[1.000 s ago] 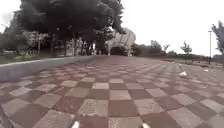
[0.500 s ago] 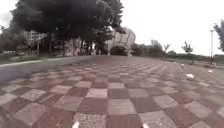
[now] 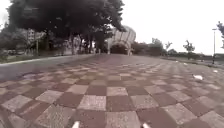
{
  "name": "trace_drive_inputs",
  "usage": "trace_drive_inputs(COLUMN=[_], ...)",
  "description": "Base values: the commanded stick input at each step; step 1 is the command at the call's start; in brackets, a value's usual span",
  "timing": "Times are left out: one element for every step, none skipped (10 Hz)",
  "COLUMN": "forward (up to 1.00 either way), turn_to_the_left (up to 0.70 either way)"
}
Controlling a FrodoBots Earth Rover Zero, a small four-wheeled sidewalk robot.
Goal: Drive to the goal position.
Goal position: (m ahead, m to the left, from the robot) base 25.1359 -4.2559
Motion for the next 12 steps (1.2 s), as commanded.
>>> trace_drive_inputs(forward=[0.7,0.7,0.7,0.7,0.7,0.7,0.7,0.7,0.7,0.7,0.7,0.7], turn_to_the_left=[0.0,0.0,0.0,0.0,0.0,0.0,0.0,0.0,0.0,0.0,0.0,0.0])
